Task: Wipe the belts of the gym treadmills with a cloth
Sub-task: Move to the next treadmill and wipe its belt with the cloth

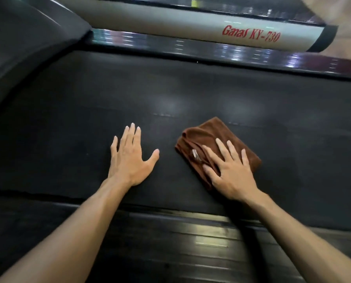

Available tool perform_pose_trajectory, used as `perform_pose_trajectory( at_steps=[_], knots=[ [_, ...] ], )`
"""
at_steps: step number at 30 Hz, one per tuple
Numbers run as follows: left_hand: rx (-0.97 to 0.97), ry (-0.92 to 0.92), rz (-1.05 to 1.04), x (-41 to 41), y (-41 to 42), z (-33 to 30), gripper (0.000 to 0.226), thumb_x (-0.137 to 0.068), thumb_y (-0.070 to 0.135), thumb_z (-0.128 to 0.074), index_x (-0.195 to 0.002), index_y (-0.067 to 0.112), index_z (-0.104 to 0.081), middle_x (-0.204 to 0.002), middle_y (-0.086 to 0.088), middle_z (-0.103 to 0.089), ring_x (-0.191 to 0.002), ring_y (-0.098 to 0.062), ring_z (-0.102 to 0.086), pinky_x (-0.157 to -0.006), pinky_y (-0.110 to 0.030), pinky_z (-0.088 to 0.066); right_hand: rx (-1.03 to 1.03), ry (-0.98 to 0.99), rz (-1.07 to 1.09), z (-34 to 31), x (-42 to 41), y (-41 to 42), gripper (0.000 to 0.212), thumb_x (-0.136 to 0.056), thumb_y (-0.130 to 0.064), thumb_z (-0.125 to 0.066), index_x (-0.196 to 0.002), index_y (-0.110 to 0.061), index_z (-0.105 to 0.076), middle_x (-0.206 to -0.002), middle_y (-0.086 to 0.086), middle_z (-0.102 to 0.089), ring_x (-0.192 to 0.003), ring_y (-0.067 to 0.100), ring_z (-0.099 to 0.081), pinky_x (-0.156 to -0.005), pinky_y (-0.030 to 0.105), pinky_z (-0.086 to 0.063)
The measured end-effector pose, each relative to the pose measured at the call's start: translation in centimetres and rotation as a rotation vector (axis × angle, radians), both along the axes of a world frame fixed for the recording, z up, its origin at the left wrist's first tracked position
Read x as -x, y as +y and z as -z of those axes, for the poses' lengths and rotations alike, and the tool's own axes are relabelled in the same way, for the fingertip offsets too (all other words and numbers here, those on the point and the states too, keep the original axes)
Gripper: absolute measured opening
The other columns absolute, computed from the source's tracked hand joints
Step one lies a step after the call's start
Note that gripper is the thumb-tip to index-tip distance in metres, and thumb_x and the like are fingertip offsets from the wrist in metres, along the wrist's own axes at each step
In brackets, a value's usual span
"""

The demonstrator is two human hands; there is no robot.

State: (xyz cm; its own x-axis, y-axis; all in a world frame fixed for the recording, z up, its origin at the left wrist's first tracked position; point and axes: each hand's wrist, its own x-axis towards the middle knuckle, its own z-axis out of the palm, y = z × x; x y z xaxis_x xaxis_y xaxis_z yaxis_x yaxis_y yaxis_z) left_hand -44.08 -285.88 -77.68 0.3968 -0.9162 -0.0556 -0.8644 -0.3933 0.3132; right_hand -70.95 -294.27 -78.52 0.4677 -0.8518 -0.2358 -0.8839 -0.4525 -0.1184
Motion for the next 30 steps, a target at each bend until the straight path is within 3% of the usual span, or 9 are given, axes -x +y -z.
perform_pose_trajectory(
  at_steps=[3, 6, 9, 13, 17, 21, 26, 30],
  knots=[
    [-0.011, -0.013, -0.033, -1.8, 3.2, -0.9, 0.087, -0.1, 0.06, -0.039, -0.164, 0.013, -0.004, -0.172, 0.0, 0.005, -0.157, -0.011, 0.011, -0.128, -0.041, 0.006, -0.055, -0.014, 0.163, -0.5, -2.6, -2.7, 0.064, -0.103, -0.064, -0.025, -0.162, -0.05, -0.007, -0.175, -0.004, 0.01, -0.159, 0.023, 0.015, -0.126, 0.057, 0.011],
    [-0.041, 0.03, -0.112, -3.3, 5.5, -1.5, 0.084, -0.101, 0.058, -0.041, -0.164, 0.013, -0.006, -0.172, 0.0, 0.002, -0.158, -0.013, 0.007, -0.128, -0.043, 0.003, -0.064, -0.028, 0.257, -0.7, -8.0, -4.2, 0.065, -0.104, -0.058, -0.028, -0.165, -0.044, -0.007, -0.174, 0.003, 0.012, -0.158, 0.031, 0.018, -0.123, 0.063, 0.013],
    [-0.072, 0.032, -0.135, -4.4, 7.2, -1.7, 0.086, -0.101, 0.06, -0.042, -0.164, 0.014, -0.007, -0.172, 0.0, 0.001, -0.158, -0.014, 0.004, -0.129, -0.043, 0.002, -0.031, -0.063, 0.078, -0.5, -11.8, -0.1, 0.066, -0.104, -0.058, -0.031, -0.164, -0.044, -0.009, -0.174, 0.002, 0.011, -0.159, 0.029, 0.017, -0.122, 0.063, 0.014],
    [-0.105, 0.015, -0.098, -4.8, 9.2, -1.4, 0.09, -0.098, 0.065, -0.04, -0.164, 0.016, -0.005, -0.172, 0.001, 0.003, -0.158, -0.012, 0.005, -0.128, -0.041, 0.004, 0.006, -0.063, -0.07, -0.3, -8.9, 6.3, 0.064, -0.105, -0.06, -0.032, -0.163, -0.049, -0.007, -0.174, -0.004, 0.011, -0.159, 0.025, 0.017, -0.125, 0.057, 0.013],
    [-0.074, 0.026, -0.093, -5.3, 10.1, -1.2, 0.09, -0.098, 0.067, -0.039, -0.164, 0.016, -0.007, -0.172, 0.002, 0.001, -0.158, -0.012, 0.003, -0.128, -0.04, 0.004, 0.009, -0.014, 0.179, -0.5, -7.0, 4.7, 0.063, -0.105, -0.061, -0.03, -0.163, -0.048, -0.01, -0.174, -0.004, 0.009, -0.16, 0.027, 0.013, -0.125, 0.058, 0.01],
    [-0.011, 0.036, -0.077, -5.2, 10.1, -0.9, 0.089, -0.097, 0.067, -0.039, -0.164, 0.015, -0.011, -0.172, 0.001, -0.004, -0.158, -0.012, 0.0, -0.129, -0.04, 0.002, -0.081, -0.027, 0.34, -1.3, -13.7, -0.1, 0.066, -0.104, -0.056, -0.029, -0.165, -0.041, -0.009, -0.174, 0.006, 0.012, -0.158, 0.039, 0.016, -0.12, 0.069, 0.012],
    [0.136, 0.02, -0.095, -4.8, 10.2, -1.4, 0.075, -0.1, 0.05, -0.045, -0.161, 0.012, -0.024, -0.171, -0.004, -0.012, -0.157, -0.017, -0.011, -0.129, -0.043, -0.004, -0.006, -0.052, 0.054, -0.3, -19.8, 1.8, 0.066, -0.103, -0.054, -0.033, -0.164, -0.041, -0.014, -0.174, 0.007, 0.006, -0.157, 0.041, 0.014, -0.119, 0.07, 0.011],
    [0.185, -0.011, -0.095, -4.4, 11.5, -2.6, 0.067, -0.099, 0.034, -0.053, -0.158, 0.011, -0.031, -0.17, -0.007, -0.018, -0.156, -0.021, -0.019, -0.128, -0.046, -0.01, -0.004, -0.065, -0.119, -0.6, -15.5, 6.7, 0.063, -0.105, -0.057, -0.032, -0.163, -0.045, -0.013, -0.175, 0.002, 0.005, -0.159, 0.034, 0.013, -0.123, 0.064, 0.009]
  ],
)
